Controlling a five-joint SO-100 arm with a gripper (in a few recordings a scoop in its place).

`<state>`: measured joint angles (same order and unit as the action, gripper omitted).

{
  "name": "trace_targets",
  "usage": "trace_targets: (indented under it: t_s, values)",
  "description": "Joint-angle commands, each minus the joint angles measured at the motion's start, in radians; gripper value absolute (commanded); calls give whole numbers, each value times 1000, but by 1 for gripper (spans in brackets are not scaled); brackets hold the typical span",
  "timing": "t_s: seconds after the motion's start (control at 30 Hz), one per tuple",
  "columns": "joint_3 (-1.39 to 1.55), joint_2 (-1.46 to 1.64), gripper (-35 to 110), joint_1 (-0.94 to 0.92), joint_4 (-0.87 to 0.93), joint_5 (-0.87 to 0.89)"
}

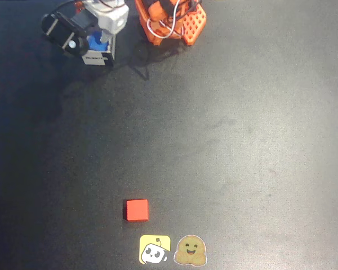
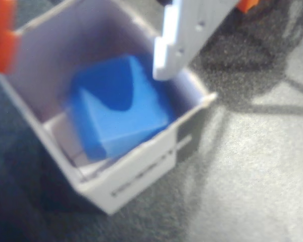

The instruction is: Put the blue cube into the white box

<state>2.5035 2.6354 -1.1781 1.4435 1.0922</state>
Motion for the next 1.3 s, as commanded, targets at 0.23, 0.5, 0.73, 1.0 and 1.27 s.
trace_targets:
  t_s: [0.23, 0.5, 0.73, 1.0, 1.27]
  values:
    - [-3, -5, 0, -5, -95, -29]
    - [-89, -121, 0, 262, -212, 9]
    - [-163, -147, 0, 606, -202, 176]
    - [-170, -132, 0, 1048, -187, 468]
    - [-160, -58, 0, 1244, -156, 523]
